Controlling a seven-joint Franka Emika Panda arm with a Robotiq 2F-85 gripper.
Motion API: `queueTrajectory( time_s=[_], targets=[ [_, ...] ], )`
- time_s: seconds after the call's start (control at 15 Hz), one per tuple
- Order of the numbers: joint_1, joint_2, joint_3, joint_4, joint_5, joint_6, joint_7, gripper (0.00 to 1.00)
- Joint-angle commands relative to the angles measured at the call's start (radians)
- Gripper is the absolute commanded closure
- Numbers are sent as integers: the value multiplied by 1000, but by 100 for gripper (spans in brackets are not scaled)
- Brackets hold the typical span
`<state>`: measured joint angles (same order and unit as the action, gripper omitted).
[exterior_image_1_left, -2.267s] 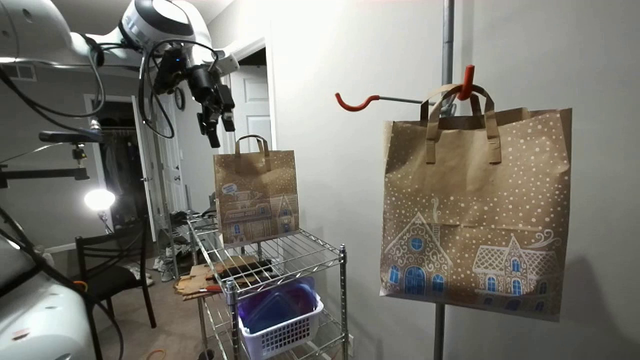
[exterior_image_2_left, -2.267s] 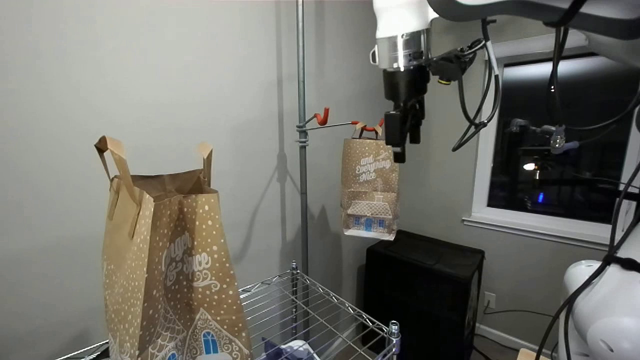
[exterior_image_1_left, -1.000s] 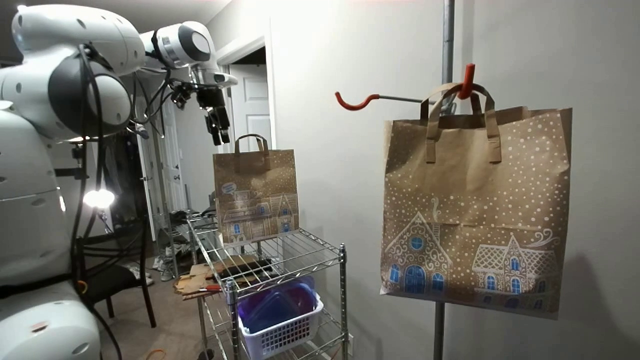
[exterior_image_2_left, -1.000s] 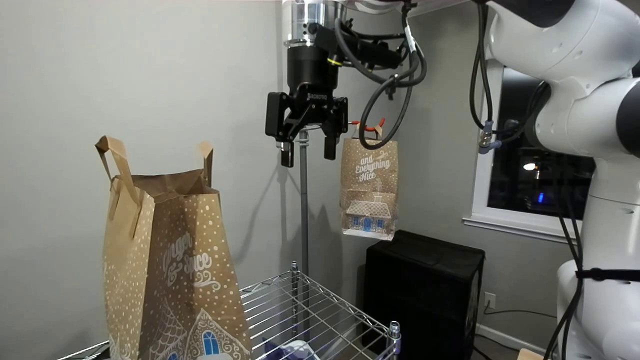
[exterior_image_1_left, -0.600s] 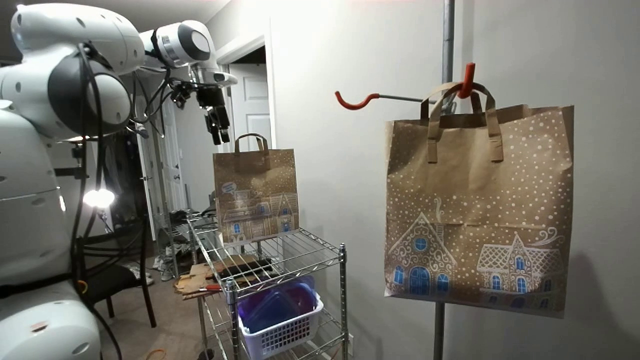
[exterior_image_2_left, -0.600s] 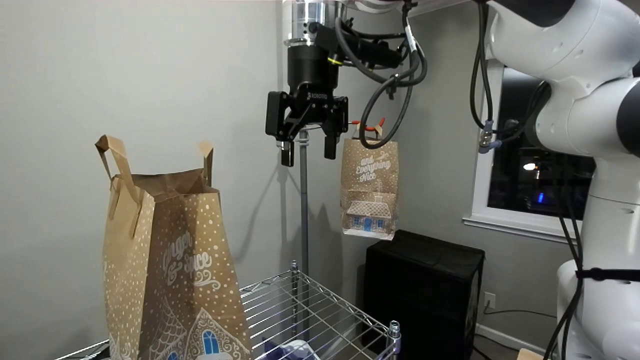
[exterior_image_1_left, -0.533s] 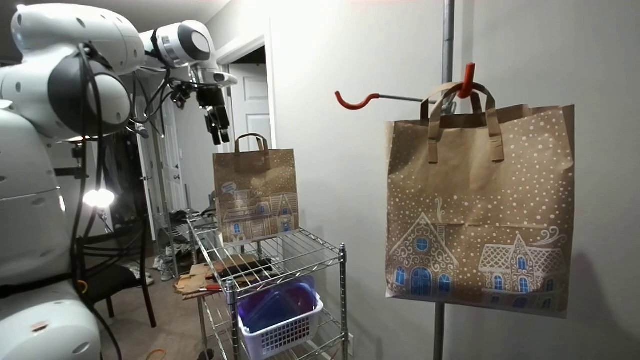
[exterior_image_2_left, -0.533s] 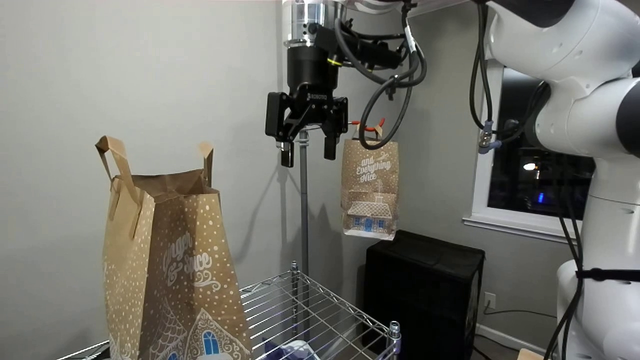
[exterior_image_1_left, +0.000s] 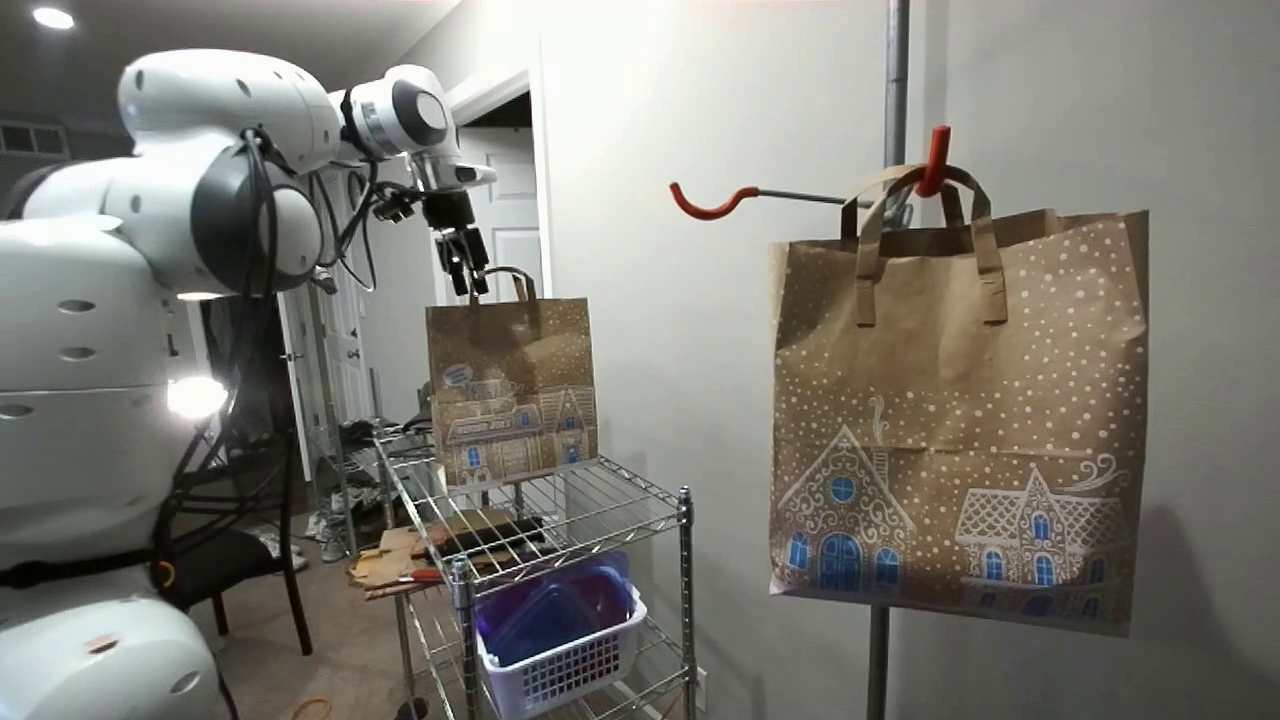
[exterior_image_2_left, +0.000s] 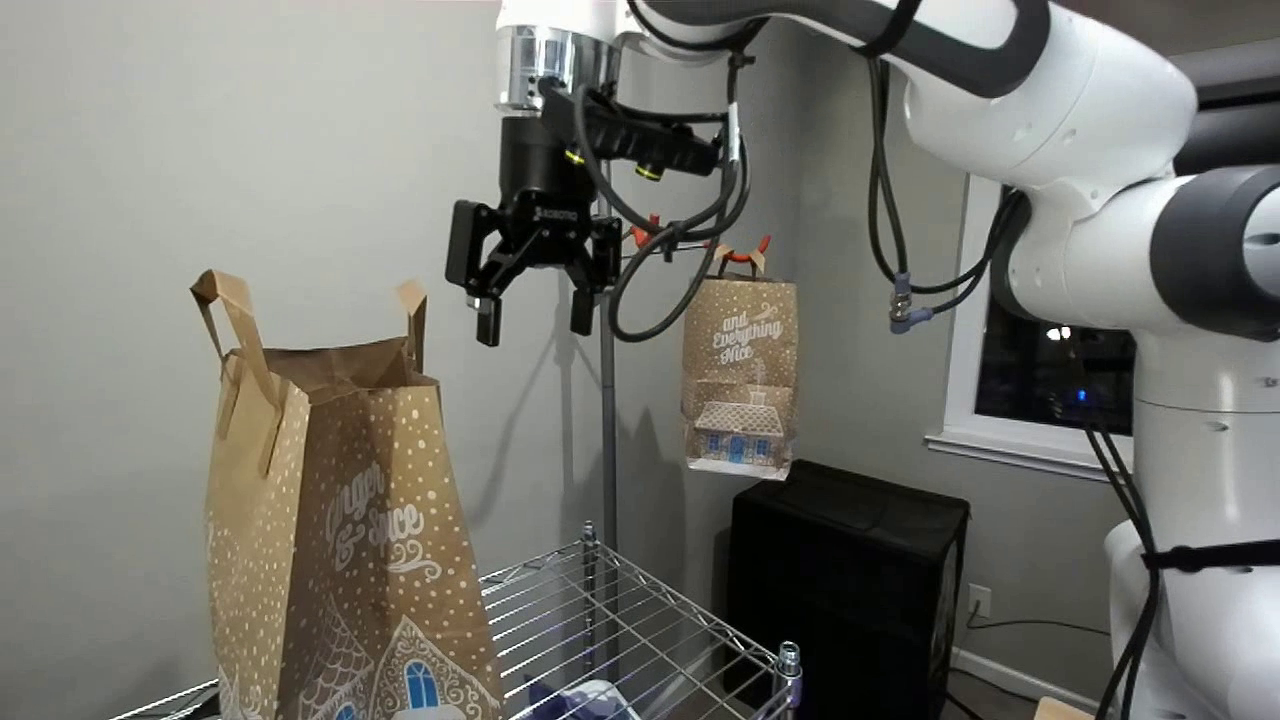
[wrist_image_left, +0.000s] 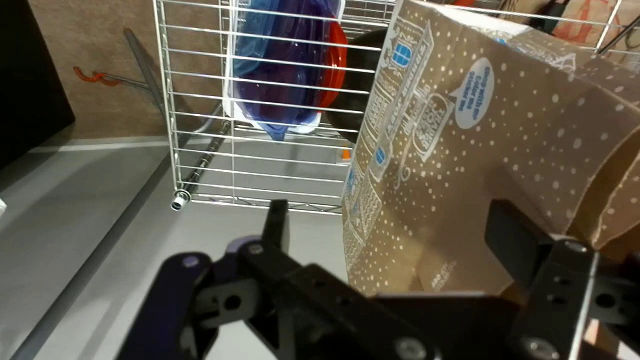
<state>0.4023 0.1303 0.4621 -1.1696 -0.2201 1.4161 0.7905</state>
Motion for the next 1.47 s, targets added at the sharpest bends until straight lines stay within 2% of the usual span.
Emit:
queueTrajectory(
  time_s=[0.0, 0.53, 0.93, 1.0, 1.2, 1.4],
  targets=[
    [85, 111, -30, 155, -17, 46, -41, 0],
    [275, 241, -122, 402, -54, 28, -94, 0],
    [363, 374, -257, 523, -67, -4, -100, 0],
    [346, 382, -232, 521, -80, 15, -95, 0],
    [360, 417, -234, 566, -83, 89, -96, 0],
    [375, 433, -232, 599, -83, 115, -110, 0]
  ],
)
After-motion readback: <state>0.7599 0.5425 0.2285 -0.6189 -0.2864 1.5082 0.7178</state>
